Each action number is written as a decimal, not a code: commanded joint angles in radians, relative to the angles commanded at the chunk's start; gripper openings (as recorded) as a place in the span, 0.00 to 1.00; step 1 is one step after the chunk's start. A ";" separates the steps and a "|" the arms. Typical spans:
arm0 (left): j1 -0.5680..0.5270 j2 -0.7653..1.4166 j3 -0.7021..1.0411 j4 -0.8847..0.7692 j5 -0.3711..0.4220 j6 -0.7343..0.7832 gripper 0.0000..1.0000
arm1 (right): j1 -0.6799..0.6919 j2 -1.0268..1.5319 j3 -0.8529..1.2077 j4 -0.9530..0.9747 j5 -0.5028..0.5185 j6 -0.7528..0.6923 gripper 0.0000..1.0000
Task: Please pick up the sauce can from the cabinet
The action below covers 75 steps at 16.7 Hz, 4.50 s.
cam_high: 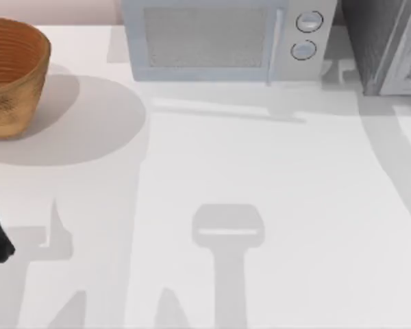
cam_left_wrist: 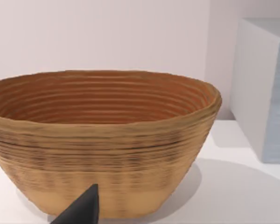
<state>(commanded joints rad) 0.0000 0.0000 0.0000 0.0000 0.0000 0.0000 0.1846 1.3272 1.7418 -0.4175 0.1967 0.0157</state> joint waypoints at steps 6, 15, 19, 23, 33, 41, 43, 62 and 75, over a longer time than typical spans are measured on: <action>0.000 0.000 0.000 0.000 0.000 0.000 1.00 | 0.005 0.013 0.014 0.005 0.005 0.001 1.00; 0.000 0.000 0.000 0.000 0.000 0.000 1.00 | 0.105 0.302 0.247 0.062 0.120 -0.002 1.00; 0.000 0.000 0.000 0.000 0.000 0.000 1.00 | 0.101 0.301 0.242 0.061 0.118 -0.002 1.00; 0.000 0.000 0.000 0.000 0.000 0.000 1.00 | 0.093 0.355 0.313 0.050 0.109 -0.002 1.00; 0.000 0.000 0.000 0.000 0.000 0.000 1.00 | 0.055 0.564 0.575 -0.002 0.074 -0.002 1.00; 0.000 0.000 0.000 0.000 0.000 0.000 1.00 | 0.055 0.564 0.575 -0.002 0.074 -0.002 0.55; 0.000 0.000 0.000 0.000 0.000 0.000 1.00 | 0.055 0.564 0.575 -0.002 0.074 -0.002 0.40; 0.000 0.000 0.000 0.000 0.000 0.000 1.00 | 0.111 0.452 0.536 -0.068 0.126 0.003 0.00; 0.000 0.000 0.000 0.000 0.000 0.000 1.00 | 0.276 0.116 0.412 -0.283 0.288 0.001 0.00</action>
<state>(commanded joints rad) 0.0000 0.0000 0.0000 0.0000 0.0000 0.0000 0.4607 1.4430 2.1539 -0.7009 0.4847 0.0166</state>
